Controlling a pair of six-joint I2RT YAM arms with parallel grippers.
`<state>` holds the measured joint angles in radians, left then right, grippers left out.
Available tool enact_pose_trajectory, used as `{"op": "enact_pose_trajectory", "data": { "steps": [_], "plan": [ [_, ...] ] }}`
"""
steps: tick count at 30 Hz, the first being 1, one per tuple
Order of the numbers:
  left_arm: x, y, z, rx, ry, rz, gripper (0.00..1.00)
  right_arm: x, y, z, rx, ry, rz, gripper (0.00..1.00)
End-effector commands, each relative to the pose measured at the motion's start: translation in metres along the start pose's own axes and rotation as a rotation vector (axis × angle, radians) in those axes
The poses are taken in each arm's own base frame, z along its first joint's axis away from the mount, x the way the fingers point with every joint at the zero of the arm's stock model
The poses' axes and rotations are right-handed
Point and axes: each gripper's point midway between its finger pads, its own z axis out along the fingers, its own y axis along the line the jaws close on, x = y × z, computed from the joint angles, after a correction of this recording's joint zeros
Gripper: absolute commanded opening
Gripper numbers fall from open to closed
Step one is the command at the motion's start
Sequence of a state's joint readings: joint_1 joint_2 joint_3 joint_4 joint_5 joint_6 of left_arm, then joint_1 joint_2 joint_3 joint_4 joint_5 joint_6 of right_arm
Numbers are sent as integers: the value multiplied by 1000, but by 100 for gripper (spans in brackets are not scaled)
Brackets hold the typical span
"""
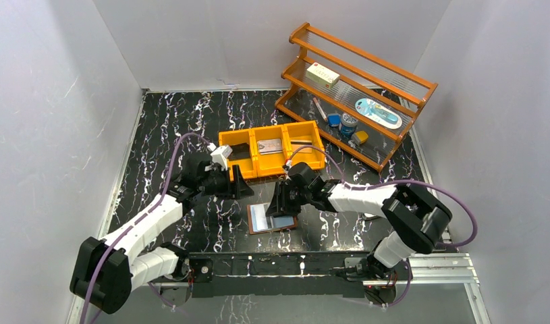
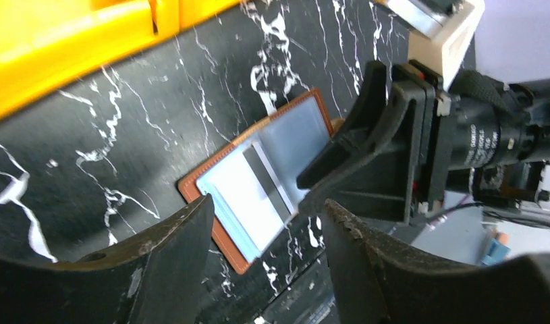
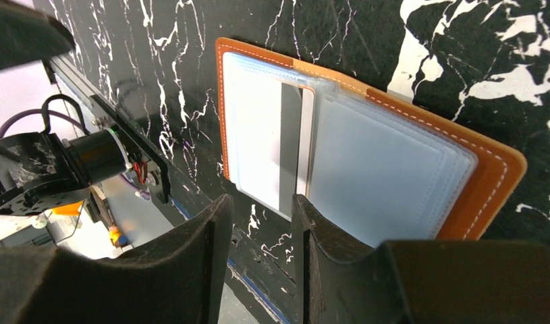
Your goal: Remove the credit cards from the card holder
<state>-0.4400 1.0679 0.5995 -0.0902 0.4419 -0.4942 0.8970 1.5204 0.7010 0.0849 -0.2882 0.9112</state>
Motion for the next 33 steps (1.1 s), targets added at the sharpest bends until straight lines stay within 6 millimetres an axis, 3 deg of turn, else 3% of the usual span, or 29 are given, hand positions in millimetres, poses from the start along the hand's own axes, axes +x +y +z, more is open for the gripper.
{"op": "enact_pose_trajectory", "data": {
  "steps": [1, 8, 17, 28, 33],
  "plan": [
    [26, -14, -6, 97, 83, -92, 56, -11, 27, 5, -87, 0, -26, 46],
    [40, -14, -2, 99, 130, -107, 52, -8, 5, 13, 8, 3, 7, 43],
    [62, -15, 18, 48, 233, -67, 45, 3, -15, 21, 54, 34, 45, 39],
    [91, -2, 40, -65, 338, -36, 28, 9, -15, 25, 6, 27, 101, 34],
    [96, 7, 41, -123, 333, -40, 26, 7, -15, 25, 2, 16, 121, 34]
  ]
}}
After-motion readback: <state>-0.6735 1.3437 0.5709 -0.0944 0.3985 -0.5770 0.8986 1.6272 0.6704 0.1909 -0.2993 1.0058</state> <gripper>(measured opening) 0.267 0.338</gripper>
